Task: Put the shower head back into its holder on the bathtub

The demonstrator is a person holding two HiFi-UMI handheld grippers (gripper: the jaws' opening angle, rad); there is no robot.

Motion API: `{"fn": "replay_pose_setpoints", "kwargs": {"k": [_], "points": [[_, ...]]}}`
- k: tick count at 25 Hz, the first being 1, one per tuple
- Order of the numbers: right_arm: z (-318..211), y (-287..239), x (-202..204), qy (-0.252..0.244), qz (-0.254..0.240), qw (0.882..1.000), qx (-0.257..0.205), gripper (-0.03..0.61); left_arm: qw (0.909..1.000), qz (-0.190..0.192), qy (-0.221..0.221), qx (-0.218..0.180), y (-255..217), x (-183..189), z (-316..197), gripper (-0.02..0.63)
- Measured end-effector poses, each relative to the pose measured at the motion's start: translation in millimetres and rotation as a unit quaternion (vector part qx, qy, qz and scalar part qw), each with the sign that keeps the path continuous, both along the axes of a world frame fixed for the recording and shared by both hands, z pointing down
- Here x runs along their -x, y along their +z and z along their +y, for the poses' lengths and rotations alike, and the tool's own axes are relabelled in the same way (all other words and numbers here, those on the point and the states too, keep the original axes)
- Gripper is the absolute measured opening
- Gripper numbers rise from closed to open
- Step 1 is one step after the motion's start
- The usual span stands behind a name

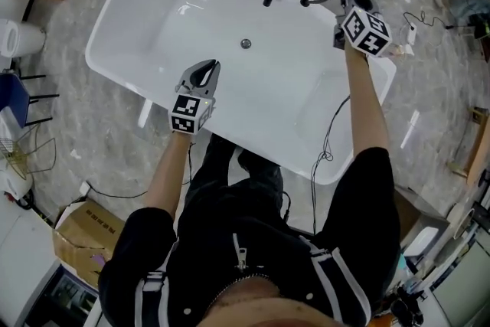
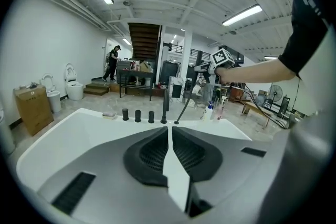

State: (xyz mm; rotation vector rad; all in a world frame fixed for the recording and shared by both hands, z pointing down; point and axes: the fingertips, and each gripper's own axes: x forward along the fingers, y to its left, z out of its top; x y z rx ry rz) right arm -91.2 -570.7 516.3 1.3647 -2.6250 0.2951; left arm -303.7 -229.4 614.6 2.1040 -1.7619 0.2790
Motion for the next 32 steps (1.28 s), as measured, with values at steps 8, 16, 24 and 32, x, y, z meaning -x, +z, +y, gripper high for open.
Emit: {"fn": "replay_pose_setpoints", "kwargs": {"k": [8, 16, 24, 32], "points": [[-15.7, 71.5, 3.2, 0.01, 0.017, 0.999, 0.042, 0.13, 0.9995, 0.024, -0.019, 0.01, 31.7, -4.1, 7.6, 0.043], [-31.8, 155.2, 11.6, 0.01, 0.069, 0.994, 0.085, 0.132, 0.9982, 0.03, -0.04, 0.032, 64.5, 1.2, 24.2, 0.043], [-46.1, 209.3, 22.6, 0.022, 0.119, 0.986, 0.114, 0.132, 0.9959, 0.033, -0.06, 0.059, 93.6, 17.8, 39.1, 0.043], [-62.7, 274.7, 29.2, 0.02, 0.173, 0.972, 0.157, 0.133, 0.9916, 0.036, -0.077, 0.098, 118.9, 34.6, 63.4, 0.043]]}}
